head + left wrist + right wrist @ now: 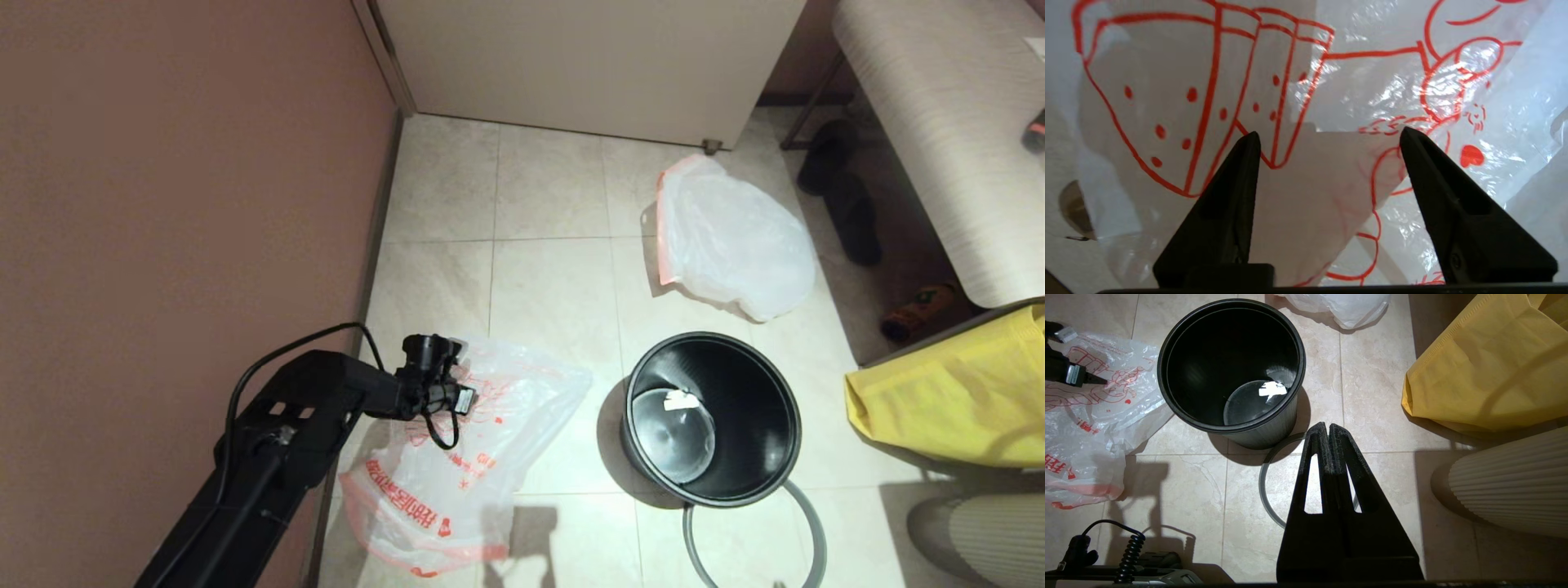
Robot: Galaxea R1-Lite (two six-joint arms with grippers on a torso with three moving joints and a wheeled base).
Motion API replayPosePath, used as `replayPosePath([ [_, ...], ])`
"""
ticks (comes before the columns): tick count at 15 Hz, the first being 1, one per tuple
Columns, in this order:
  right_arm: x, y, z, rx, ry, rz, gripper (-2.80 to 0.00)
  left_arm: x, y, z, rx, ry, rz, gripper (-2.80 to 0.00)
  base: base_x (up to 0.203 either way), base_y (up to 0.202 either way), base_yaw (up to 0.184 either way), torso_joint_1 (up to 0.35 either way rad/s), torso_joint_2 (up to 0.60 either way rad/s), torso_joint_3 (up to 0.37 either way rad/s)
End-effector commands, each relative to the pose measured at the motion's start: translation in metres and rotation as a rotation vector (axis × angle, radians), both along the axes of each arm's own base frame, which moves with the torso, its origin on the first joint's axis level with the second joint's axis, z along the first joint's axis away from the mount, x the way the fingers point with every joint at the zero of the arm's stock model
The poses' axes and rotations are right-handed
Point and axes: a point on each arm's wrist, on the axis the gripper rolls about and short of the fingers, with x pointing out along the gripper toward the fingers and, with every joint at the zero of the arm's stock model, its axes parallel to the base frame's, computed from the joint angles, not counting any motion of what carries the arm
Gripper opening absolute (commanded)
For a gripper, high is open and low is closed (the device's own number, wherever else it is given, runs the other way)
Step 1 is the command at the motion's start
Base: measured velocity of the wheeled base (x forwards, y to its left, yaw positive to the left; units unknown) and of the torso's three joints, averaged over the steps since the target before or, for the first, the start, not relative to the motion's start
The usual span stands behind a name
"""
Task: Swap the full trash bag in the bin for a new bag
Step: Pick up a new trash bag
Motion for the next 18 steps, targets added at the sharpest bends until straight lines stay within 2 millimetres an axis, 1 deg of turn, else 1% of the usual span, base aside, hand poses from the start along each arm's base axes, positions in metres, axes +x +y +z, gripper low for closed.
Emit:
replayPosePath([
  [1, 0.000, 0.000, 0.000, 0.000, 0.002, 0.000, -2.80, 0.000, 0.001, -0.007, -0.002, -0.001, 0.000, 0.00, 0.000, 0.000, 0.000, 0.000, 0.00, 0.000],
  [3, 0.000, 0.000, 0.000, 0.000, 0.002, 0.000, -2.80, -0.002, 0.001, -0.001, -0.009, -0.001, -0.001, 0.00, 0.000, 0.000, 0.000, 0.000, 0.00, 0.000],
  [6, 0.000, 0.000, 0.000, 0.000, 0.002, 0.002, -2.80, -0.014, -0.001, 0.003, -0.016, 0.046, -0.019, 0.00, 0.000, 0.000, 0.000, 0.000, 0.00, 0.000],
  [9, 0.000, 0.000, 0.000, 0.000, 0.002, 0.000, -2.80, -0.017, -0.002, 0.010, -0.012, 0.045, -0.027, 0.00, 0.000, 0.000, 0.000, 0.000, 0.00, 0.000],
  [12, 0.000, 0.000, 0.000, 0.000, 0.002, 0.001, -2.80, -0.016, -0.001, -0.003, 0.043, 0.048, -0.007, 0.00, 0.000, 0.000, 0.000, 0.000, 0.00, 0.000],
  [14, 0.000, 0.000, 0.000, 0.000, 0.002, 0.003, -2.80, -0.012, 0.001, -0.009, 0.061, 0.029, 0.013, 0.00, 0.000, 0.000, 0.000, 0.000, 0.00, 0.000],
  [16, 0.000, 0.000, 0.000, 0.000, 0.002, 0.000, -2.80, -0.002, 0.009, -0.019, 0.103, -0.031, 0.043, 0.00, 0.000, 0.000, 0.000, 0.000, 0.00, 0.000],
  [18, 0.000, 0.000, 0.000, 0.000, 0.002, 0.001, -2.80, 0.002, 0.011, -0.027, 0.129, -0.075, 0.039, 0.00, 0.000, 0.000, 0.000, 0.000, 0.00, 0.000],
])
